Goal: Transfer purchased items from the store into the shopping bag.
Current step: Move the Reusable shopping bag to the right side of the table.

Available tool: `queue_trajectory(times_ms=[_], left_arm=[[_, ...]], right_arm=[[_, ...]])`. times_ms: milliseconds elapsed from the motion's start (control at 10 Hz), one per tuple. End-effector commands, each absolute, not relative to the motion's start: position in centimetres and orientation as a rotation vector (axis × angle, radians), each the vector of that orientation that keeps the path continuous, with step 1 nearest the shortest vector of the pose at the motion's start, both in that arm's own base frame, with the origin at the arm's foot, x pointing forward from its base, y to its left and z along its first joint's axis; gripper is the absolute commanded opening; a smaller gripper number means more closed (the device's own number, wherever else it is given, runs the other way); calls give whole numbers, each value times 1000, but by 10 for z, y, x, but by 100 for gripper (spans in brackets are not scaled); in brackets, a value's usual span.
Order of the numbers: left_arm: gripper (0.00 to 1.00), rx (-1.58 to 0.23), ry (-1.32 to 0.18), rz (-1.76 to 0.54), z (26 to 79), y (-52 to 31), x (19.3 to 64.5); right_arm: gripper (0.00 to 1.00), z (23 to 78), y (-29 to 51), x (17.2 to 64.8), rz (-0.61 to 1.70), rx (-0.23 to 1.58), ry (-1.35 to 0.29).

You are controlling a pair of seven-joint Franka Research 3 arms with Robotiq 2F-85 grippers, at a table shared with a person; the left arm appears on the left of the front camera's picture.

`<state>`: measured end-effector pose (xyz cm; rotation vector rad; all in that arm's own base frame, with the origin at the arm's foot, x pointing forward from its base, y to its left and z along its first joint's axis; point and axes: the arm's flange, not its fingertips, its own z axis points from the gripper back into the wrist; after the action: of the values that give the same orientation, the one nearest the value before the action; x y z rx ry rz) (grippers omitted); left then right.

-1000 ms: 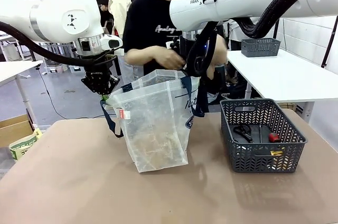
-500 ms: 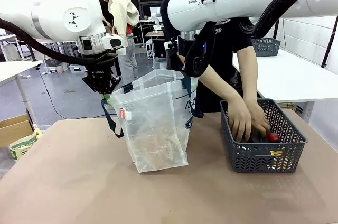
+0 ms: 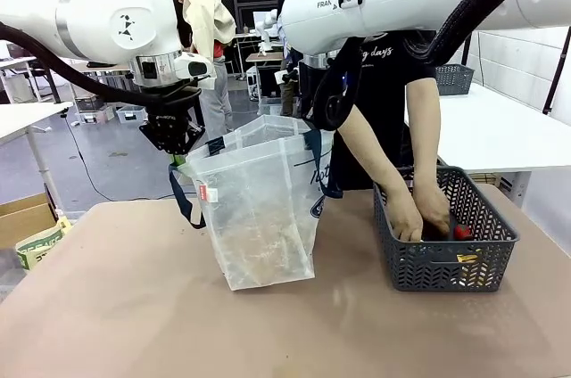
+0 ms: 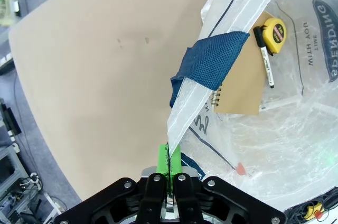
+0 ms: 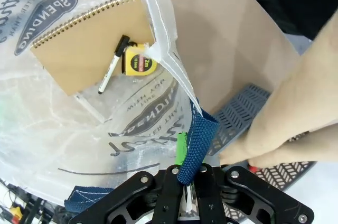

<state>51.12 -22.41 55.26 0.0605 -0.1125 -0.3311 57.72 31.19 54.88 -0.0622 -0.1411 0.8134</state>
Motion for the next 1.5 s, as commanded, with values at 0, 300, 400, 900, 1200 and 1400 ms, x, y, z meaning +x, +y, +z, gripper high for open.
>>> queue_trajectory(times_ms=[0,300,400,900,1200,1400], left_arm=[[0,123,-112,-352,558,-225,516],[0,163,-112,-368,559,-227,515],[0,158,-108,-372,559,-228,516],[0,124,-114,-365,551,-229,513],[0,124,-114,-365,551,-229,513],[0,124,-114,-365,551,-229,513]], right_arm=[[0,549,308,574,850,-122,-142],[0,547,308,573,873,-157,-127],[0,546,308,573,877,-161,-123],[0,542,311,570,904,-128,-111],[0,547,314,574,868,-119,-125],[0,547,314,574,868,-119,-125]])
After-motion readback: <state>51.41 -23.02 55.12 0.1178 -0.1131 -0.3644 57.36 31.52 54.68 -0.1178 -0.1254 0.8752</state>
